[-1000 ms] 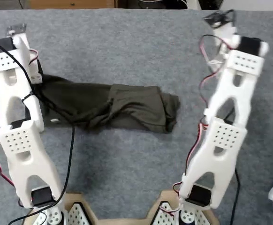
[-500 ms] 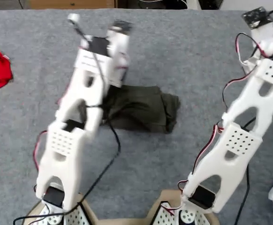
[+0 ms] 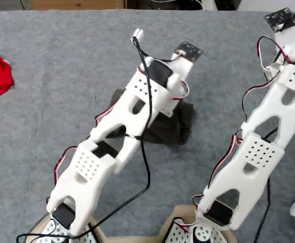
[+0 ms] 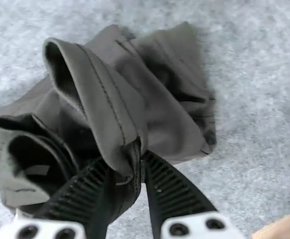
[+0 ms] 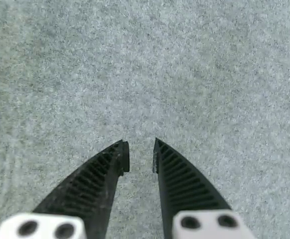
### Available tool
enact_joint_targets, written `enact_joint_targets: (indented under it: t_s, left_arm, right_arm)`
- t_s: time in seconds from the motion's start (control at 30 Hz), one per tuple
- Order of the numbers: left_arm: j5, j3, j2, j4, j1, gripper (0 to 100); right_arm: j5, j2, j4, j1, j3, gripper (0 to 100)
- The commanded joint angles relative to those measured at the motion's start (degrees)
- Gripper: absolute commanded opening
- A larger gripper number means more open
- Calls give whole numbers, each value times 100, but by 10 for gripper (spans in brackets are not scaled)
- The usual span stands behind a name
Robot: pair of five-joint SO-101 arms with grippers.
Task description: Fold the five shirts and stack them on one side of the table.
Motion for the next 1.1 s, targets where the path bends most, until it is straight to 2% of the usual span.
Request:
enact_joint_targets:
  t_s: [0.0, 0.07, 0.23, 0.4, 0.73, 0.8, 0.93, 0.97, 1.07]
  left_arm:
    - [62, -281, -207, 44, 141, 20]
    - [132, -281, 48, -176, 132, 20]
    - [949, -290, 532, -563, 132, 21]
    - [1125, -290, 549, -791, 149, 20]
    - [1187, -703, 611, -703, 369, 26]
    - [1178, -695, 611, -624, 404, 91]
    - [1310, -747, 558, -440, 246, 312]
    - [1345, -756, 549, -440, 149, 340]
    - [1407, -1116, 488, -299, -273, 336]
  right_arm:
    - [62, -31, 26, 66, -277, 106]
    - [62, -31, 26, 66, -277, 106]
    - [62, -31, 26, 66, -277, 106]
    - [62, -22, 26, 66, -277, 106]
    - [62, -22, 26, 57, -268, 106]
    - [62, -22, 26, 57, -268, 106]
    - [62, -22, 44, 31, -268, 106]
    - [62, -22, 79, 13, -268, 106]
    - [62, -22, 114, -40, -268, 106]
